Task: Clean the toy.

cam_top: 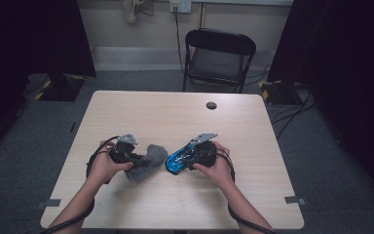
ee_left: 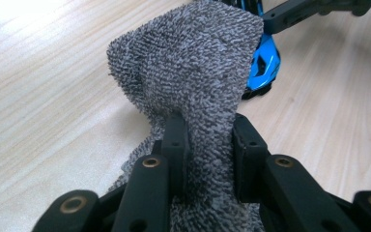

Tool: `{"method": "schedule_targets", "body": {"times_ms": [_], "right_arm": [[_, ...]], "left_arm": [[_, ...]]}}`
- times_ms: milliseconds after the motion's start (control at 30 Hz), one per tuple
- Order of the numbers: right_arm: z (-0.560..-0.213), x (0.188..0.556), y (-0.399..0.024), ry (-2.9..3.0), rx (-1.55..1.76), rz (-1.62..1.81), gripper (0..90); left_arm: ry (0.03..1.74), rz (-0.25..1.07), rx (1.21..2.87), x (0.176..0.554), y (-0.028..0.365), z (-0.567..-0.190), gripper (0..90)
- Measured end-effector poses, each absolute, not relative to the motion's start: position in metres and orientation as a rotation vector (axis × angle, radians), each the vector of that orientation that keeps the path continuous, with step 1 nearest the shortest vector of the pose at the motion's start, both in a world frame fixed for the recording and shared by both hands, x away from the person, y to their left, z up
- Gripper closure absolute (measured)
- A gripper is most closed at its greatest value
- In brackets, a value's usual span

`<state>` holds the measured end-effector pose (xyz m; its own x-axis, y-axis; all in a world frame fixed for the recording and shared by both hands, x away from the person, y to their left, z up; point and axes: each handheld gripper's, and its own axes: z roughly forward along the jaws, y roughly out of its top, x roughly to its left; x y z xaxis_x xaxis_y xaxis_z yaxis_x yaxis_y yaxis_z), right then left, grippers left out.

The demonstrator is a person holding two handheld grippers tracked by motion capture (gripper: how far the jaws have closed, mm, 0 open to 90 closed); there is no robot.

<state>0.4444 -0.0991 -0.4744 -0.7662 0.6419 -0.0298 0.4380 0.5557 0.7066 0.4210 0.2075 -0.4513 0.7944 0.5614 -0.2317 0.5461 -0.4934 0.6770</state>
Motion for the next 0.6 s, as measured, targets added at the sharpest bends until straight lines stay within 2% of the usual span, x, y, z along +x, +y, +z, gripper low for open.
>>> {"method": "schedule_targets", "body": {"times_ms": [600], "right_arm": [[-0.4652, 0.4428, -0.1038, 2.531, 0.888, 1.062, 20.8]], "left_arm": [[0.779, 0.013, 2.179, 0.4159, 0.1975, -0.4422, 72.0]]}}
